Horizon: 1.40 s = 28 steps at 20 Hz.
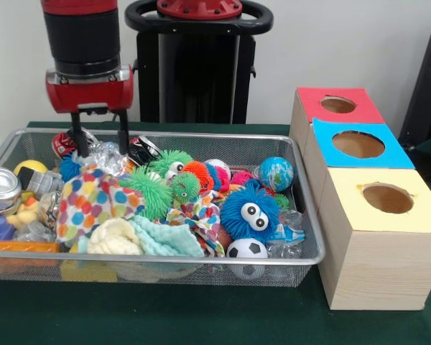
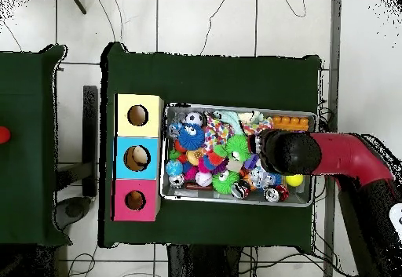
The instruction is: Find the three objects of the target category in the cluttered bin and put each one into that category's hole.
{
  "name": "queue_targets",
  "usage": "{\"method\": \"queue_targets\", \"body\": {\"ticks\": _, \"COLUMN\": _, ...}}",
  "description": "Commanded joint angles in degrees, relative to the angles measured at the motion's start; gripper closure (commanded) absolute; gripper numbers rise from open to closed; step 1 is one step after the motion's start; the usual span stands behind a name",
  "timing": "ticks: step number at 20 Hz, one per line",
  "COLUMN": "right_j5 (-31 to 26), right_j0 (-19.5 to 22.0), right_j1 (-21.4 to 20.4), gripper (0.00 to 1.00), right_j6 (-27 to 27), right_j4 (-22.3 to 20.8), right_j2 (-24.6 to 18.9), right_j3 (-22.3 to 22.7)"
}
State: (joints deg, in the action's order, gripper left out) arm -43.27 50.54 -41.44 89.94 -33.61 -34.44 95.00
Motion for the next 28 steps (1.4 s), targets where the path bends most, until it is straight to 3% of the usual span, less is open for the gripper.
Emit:
{"method": "queue_targets", "body": {"ticks": 1, "right_j5": 1.66, "right_j0": 0.80, "right_j1": -0.88, "gripper": 0.00, "right_j6": -5.35, "right_j4": -3.62, "right_j2": 1.24, "right_j3": 3.02}}
{"method": "queue_targets", "body": {"ticks": 8, "right_j5": 3.81, "right_j0": -0.20, "right_j1": 0.69, "gripper": 0.00, "right_j6": -3.34, "right_j4": -6.42, "right_j2": 2.13, "right_j3": 2.59}}
{"method": "queue_targets", "body": {"ticks": 11, "right_j5": 3.83, "right_j0": -1.63, "right_j1": 3.45, "gripper": 0.00, "right_j6": -3.58, "right_j4": -9.40, "right_j2": 3.19, "right_j3": 0.88}}
{"method": "queue_targets", "body": {"ticks": 18, "right_j5": -8.35, "right_j0": -3.36, "right_j1": 8.14, "gripper": 0.00, "right_j6": -19.66, "right_j4": -14.95, "right_j2": 1.98, "right_j3": -4.23}}
{"method": "queue_targets", "body": {"ticks": 21, "right_j5": -10.12, "right_j0": -2.66, "right_j1": 8.98, "gripper": 0.00, "right_j6": -24.99, "right_j4": -16.01, "right_j2": 0.70, "right_j3": -4.54}}
{"method": "queue_targets", "body": {"ticks": 28, "right_j5": -9.79, "right_j0": -3.83, "right_j1": 9.92, "gripper": 0.00, "right_j6": -25.48, "right_j4": -20.28, "right_j2": 1.82, "right_j3": -6.94}}
